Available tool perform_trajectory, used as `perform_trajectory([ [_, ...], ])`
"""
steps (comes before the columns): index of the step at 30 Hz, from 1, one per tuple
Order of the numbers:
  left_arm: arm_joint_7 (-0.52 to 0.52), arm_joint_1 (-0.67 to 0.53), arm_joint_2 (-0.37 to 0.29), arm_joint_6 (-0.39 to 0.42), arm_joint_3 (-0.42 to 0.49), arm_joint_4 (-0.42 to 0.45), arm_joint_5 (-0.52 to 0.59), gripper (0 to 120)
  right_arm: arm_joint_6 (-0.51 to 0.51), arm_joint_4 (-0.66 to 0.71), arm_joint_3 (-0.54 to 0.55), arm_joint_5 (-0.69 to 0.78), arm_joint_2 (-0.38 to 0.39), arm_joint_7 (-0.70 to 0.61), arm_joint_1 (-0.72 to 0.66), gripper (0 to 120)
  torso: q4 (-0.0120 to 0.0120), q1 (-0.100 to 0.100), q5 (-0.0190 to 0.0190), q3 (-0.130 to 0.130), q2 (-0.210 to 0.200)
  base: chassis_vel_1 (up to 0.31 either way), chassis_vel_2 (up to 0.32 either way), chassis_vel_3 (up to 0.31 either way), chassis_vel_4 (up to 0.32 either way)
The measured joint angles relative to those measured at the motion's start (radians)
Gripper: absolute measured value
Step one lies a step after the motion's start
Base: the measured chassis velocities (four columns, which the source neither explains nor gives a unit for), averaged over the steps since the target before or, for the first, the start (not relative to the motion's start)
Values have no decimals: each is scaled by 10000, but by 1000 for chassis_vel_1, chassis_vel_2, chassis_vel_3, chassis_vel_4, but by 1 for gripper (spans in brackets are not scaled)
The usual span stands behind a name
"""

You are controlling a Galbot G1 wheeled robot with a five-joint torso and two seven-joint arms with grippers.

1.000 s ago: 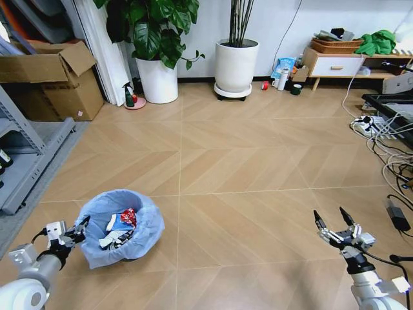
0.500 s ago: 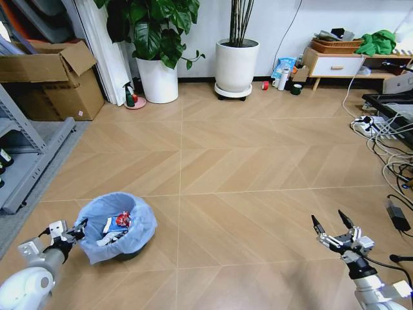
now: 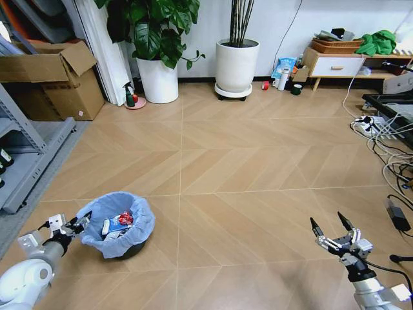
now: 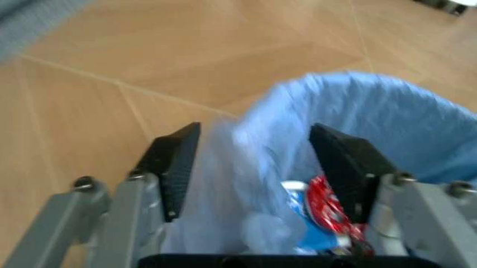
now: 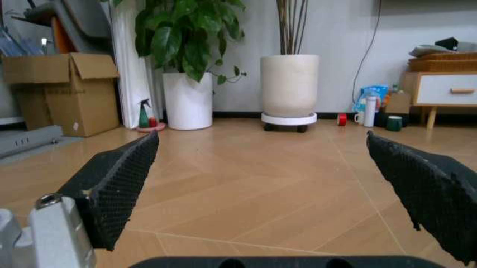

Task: Pick up the trash bin and place the garbage on the floor into it.

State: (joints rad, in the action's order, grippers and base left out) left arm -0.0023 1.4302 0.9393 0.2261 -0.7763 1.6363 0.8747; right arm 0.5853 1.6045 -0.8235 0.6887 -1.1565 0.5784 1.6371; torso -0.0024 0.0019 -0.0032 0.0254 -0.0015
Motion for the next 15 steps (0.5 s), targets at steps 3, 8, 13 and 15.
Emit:
perform_trajectory([
  [3,-79,314,-1,-182,-288,356,-57,76,75,92,1,-115,-2,-79,65,100,3,0,0,0,0,0,0,0,0],
  [8,-101,937,136,-665,-864,1573,7,95,238,524,44,-289,-100,-486,150,100,0,-1,-1,0,0,0,0,0,0],
  [13,137,1330,510,-1164,-1121,2818,-588,100,441,1205,540,-611,-576,-1743,-448,100,2,-1,0,0,0,0,0,0,0],
  [15,248,1294,719,-1490,-991,3166,-975,100,436,1289,756,-892,-976,-2366,-906,100,1,-1,1,-1,0,0,0,0,0],
])
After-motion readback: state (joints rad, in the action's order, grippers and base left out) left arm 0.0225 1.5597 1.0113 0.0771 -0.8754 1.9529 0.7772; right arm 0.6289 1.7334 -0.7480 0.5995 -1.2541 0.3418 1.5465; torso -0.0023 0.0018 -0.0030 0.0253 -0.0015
